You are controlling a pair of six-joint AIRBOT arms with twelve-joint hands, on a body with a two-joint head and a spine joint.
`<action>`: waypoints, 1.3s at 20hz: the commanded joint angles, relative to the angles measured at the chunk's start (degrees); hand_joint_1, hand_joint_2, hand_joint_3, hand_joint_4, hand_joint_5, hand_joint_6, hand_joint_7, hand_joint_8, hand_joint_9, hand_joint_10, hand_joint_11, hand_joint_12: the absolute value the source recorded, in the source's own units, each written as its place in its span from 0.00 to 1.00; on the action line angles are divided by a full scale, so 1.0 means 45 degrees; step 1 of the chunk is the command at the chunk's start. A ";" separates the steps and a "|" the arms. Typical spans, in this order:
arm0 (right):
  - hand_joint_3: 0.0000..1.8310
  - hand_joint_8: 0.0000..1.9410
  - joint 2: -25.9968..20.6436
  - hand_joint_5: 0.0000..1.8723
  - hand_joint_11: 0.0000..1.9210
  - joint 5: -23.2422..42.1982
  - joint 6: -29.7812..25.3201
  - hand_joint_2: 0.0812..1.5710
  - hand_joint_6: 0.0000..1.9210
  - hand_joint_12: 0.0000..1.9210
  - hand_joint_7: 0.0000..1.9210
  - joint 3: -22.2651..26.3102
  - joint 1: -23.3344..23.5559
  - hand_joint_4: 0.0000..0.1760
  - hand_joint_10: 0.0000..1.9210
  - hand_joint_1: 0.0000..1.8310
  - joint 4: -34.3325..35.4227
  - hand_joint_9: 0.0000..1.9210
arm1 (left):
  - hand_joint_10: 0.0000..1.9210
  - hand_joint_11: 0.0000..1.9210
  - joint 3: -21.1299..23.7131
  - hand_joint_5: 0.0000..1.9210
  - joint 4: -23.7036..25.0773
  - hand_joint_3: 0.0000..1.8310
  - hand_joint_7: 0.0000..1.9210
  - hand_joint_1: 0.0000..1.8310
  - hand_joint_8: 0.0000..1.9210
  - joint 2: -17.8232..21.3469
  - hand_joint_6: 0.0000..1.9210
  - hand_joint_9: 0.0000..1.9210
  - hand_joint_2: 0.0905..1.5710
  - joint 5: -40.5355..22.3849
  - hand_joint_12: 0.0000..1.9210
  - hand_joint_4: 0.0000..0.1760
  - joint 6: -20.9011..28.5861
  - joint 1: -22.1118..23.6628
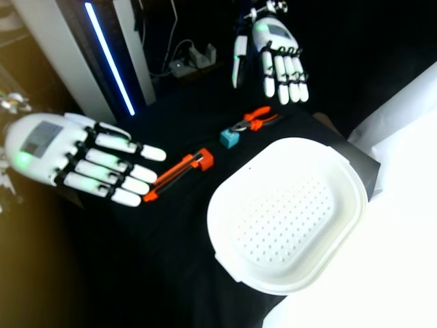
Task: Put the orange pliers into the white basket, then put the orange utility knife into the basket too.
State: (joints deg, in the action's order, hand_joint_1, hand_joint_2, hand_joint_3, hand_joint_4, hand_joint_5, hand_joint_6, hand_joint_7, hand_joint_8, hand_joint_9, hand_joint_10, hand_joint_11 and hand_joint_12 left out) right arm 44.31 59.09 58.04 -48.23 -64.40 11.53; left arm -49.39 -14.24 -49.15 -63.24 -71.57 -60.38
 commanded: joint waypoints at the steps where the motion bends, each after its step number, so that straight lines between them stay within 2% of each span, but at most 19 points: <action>1: 0.01 0.00 0.0007 0.00 0.00 0.1502 0.0023 0.72 0.00 0.00 0.00 -0.0065 0.0191 0.19 0.00 0.17 -0.0011 0.00 | 0.00 0.00 -0.0021 0.00 0.0157 0.02 0.00 0.19 0.00 -0.0044 0.00 0.00 0.76 -0.1575 0.00 0.29 0.0023 0.0151; 4: 0.01 0.00 0.0033 0.00 0.00 0.1502 0.0023 0.72 0.00 0.00 0.00 -0.0065 0.0191 0.14 0.00 0.18 -0.0002 0.00 | 0.00 0.00 -0.0012 0.00 0.0142 0.01 0.00 0.19 0.00 -0.0055 0.00 0.00 0.76 -0.1580 0.00 0.27 0.0023 0.0151; 6: 0.00 0.00 0.0050 0.00 0.00 0.1502 0.0023 0.72 0.00 0.00 0.00 -0.0058 0.0190 0.22 0.00 0.19 0.0003 0.00 | 0.00 0.00 0.0006 0.00 0.0079 0.01 0.00 0.19 0.00 -0.0089 0.00 0.00 0.77 -0.1409 0.00 0.27 0.0025 0.0140; 8: 0.00 0.00 0.0096 0.00 0.00 0.1502 0.0023 0.72 0.00 0.00 0.00 -0.0060 0.0190 0.15 0.00 0.19 0.0005 0.00 | 0.00 0.01 0.0041 0.00 -0.0137 0.01 0.00 0.20 0.00 -0.0215 0.00 0.00 0.76 -0.1156 0.01 0.35 0.0026 -0.0009; 9: 0.01 0.00 0.0110 0.00 0.00 0.1502 0.0022 0.73 0.00 0.00 0.00 -0.0060 0.0190 0.10 0.00 0.18 0.0011 0.00 | 0.00 0.00 0.0020 0.00 -0.0378 0.00 0.01 0.23 0.00 -0.0334 0.00 0.02 0.77 -0.1003 0.15 0.25 0.0032 -0.0142; 10: 0.01 0.00 0.0119 0.00 0.00 0.1502 0.0022 0.73 0.00 0.00 0.00 -0.0060 0.0190 0.08 0.00 0.17 0.0023 0.00 | 0.00 0.00 -0.0022 0.00 -0.0555 0.00 0.02 0.29 0.01 -0.0441 0.00 0.03 0.77 -0.0891 0.18 0.16 0.0034 -0.0226; 11: 0.01 0.00 0.0126 0.00 0.00 0.1501 0.0022 0.73 0.00 0.00 0.00 -0.0060 0.0190 0.06 0.00 0.15 0.0039 0.00 | 0.01 0.00 -0.0134 0.00 -0.0753 0.00 0.03 0.30 0.01 -0.0639 0.00 0.04 0.76 -0.0652 0.21 0.14 0.0034 -0.0242; 12: 0.01 0.00 0.0131 0.00 0.00 0.1501 0.0022 0.73 0.00 0.00 0.00 -0.0058 0.0189 0.04 0.00 0.15 0.0048 0.00 | 0.01 0.00 -0.0220 0.03 -0.0846 0.00 0.06 0.32 0.01 -0.0786 0.00 0.07 0.76 -0.0452 0.35 0.07 0.0034 -0.0238; 14: 0.00 0.00 0.0150 0.00 0.00 0.1501 0.0022 0.73 0.00 0.00 0.00 -0.0060 0.0189 0.08 0.00 0.16 0.0059 0.00 | 0.03 0.00 -0.0430 0.07 -0.1134 0.00 0.12 0.35 0.01 -0.1110 0.01 0.12 0.76 0.0001 0.62 0.00 0.0034 -0.0228; 15: 0.00 0.00 0.0160 0.00 0.00 0.1501 0.0022 0.73 0.00 0.00 0.00 -0.0061 0.0189 0.06 0.00 0.15 0.0065 0.00 | 0.10 0.00 -0.0530 0.12 -0.1247 0.00 0.18 0.36 0.01 -0.1236 0.00 0.16 0.76 0.0149 0.76 0.00 0.0034 -0.0221; 18: 0.00 0.00 0.0197 0.00 0.00 0.1500 0.0022 0.73 0.00 0.00 0.00 -0.0057 0.0187 0.10 0.00 0.15 0.0087 0.00 | 0.47 0.00 -0.1018 0.17 -0.1704 0.00 0.20 0.40 0.01 -0.1734 0.01 0.02 0.76 0.0993 0.76 0.00 0.0029 -0.0039; 19: 0.00 0.00 0.0202 0.00 0.00 0.1500 0.0022 0.73 0.00 0.00 0.00 -0.0057 0.0187 0.16 0.00 0.15 0.0087 0.00 | 0.59 0.00 -0.1167 0.20 -0.1818 0.00 0.24 0.42 0.04 -0.1869 0.02 0.03 0.77 0.1268 0.83 0.00 0.0012 0.0040; 20: 0.00 0.00 0.0202 0.00 0.00 0.1500 0.0022 0.74 0.00 0.00 0.00 -0.0057 0.0187 0.20 0.00 0.16 0.0089 0.00 | 0.66 0.00 -0.1336 0.22 -0.2106 0.00 0.22 0.43 0.16 -0.2053 0.04 0.04 0.77 0.1567 0.88 0.00 -0.0115 0.0131; 21: 0.00 0.00 0.0202 0.00 0.00 0.1500 0.0020 0.74 0.00 0.00 0.00 -0.0058 0.0187 0.24 0.00 0.15 0.0091 0.00 | 0.71 0.04 -0.1415 0.24 -0.2241 0.00 0.19 0.47 0.38 -0.2166 0.11 0.09 0.76 0.1683 0.89 0.00 -0.0194 0.0161; 22: 0.00 0.00 0.0202 0.00 0.00 0.1500 0.0020 0.74 0.00 0.00 0.00 -0.0057 0.0187 0.23 0.00 0.15 0.0093 0.00 | 0.73 0.05 -0.1488 0.19 -0.2489 0.00 0.16 0.47 0.54 -0.2310 0.33 0.10 0.77 0.1924 0.90 0.00 -0.0524 0.0279; 23: 0.00 0.00 0.0202 0.00 0.00 0.1500 0.0019 0.74 0.00 0.00 0.00 -0.0053 0.0187 0.23 0.00 0.15 0.0095 0.00 | 0.94 0.18 -0.1563 0.29 -0.2649 0.01 0.18 0.50 0.82 -0.2406 0.72 0.16 0.81 0.2096 0.98 0.00 -0.0737 0.0385; 24: 0.00 0.00 0.0202 0.00 0.00 0.1500 0.0019 0.74 0.00 0.00 0.00 -0.0049 0.0186 0.24 0.00 0.15 0.0100 0.00 | 0.99 0.30 -0.1661 0.24 -0.2693 0.00 0.21 0.53 0.96 -0.2501 0.94 0.24 0.77 0.2233 1.00 0.00 -0.0770 0.0466; 25: 0.00 0.00 0.0203 0.00 0.00 0.1500 0.0019 0.74 0.00 0.00 0.00 -0.0047 0.0185 0.27 0.00 0.16 0.0103 0.00 | 1.00 0.51 -0.1740 0.37 -0.2703 0.00 0.41 0.55 0.99 -0.2587 0.99 0.47 0.78 0.2299 1.00 0.14 -0.0771 0.0573; 26: 0.00 0.00 0.0206 0.00 0.00 0.1498 0.0019 0.74 0.00 0.00 0.00 -0.0046 0.0185 0.26 0.00 0.17 0.0107 0.00 | 1.00 0.66 -0.1746 0.47 -0.2695 0.00 0.53 0.60 1.00 -0.2597 1.00 0.60 0.77 0.2208 1.00 0.14 -0.0771 0.0634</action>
State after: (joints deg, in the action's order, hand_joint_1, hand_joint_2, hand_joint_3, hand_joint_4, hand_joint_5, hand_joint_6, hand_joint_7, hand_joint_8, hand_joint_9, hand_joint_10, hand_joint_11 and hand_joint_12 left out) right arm 45.25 58.83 58.11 -48.23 -64.40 12.40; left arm -57.36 -27.20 -59.90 -50.57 -75.72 -57.95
